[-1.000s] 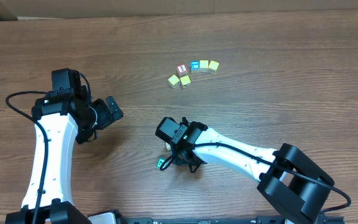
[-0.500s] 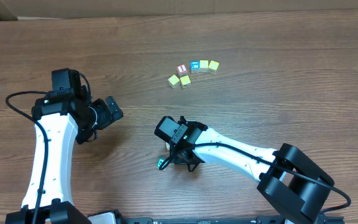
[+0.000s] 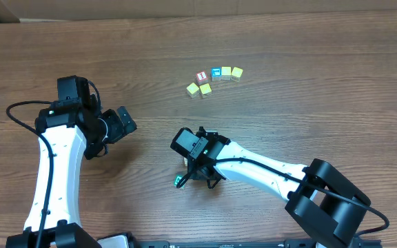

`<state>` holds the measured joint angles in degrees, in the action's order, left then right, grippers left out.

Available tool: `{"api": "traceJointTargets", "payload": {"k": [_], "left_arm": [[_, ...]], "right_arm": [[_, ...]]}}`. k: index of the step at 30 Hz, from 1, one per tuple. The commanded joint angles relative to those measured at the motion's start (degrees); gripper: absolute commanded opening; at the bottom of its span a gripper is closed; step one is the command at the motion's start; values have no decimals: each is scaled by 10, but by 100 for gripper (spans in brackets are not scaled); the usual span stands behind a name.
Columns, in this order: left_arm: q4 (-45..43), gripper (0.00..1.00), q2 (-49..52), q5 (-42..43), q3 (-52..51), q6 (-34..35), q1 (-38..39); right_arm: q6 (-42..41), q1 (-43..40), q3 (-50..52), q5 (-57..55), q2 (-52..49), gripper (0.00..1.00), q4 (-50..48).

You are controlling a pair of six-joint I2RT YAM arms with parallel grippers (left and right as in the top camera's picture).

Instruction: Flip 4 blocks

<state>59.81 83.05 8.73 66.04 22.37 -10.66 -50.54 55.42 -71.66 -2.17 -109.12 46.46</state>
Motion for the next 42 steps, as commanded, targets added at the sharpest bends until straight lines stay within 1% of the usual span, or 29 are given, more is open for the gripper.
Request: {"api": "traceJointTargets", "payload": {"k": [1, 6, 10, 16, 19, 23, 26, 29, 30, 32, 38, 42], "left_arm": [[-1, 100, 2, -2, -3, -1, -2], [-1, 100, 2, -2, -3, -1, -2], [-1, 100, 2, -2, -3, -1, -2], [-1, 100, 2, -2, -3, -1, -2], [-1, 100, 2, -2, -3, -1, -2], [-1, 100, 2, -2, -3, -1, -2], [-1, 100, 2, -2, -3, -1, -2], [-1, 100, 2, -2, -3, -1, -2], [-1, 100, 2, -2, -3, -1, -2], [-1, 100, 2, -2, -3, -1, -2], [-1, 100, 2, -2, -3, -1, -2], [-1, 100, 2, -2, -3, -1, -2]], "right_arm": [[0, -4, 0, -18, 13, 21, -6], [3, -4, 0, -19, 13, 22, -15], [24, -4, 0, -18, 13, 22, -23], [26, -8, 0, -19, 13, 22, -25], [26, -20, -16, -20, 14, 23, 0], [74, -26, -63, -12, 14, 28, 50], [89, -26, -89, 13, 14, 28, 77], [88, -24, -90, 72, 13, 21, 92], [88, -23, -88, 88, 13, 13, 97], [87, -16, -81, 108, 13, 4, 106], [73, 13, -63, 113, 13, 4, 127], [53, 42, -49, 112, 13, 4, 98]]}}
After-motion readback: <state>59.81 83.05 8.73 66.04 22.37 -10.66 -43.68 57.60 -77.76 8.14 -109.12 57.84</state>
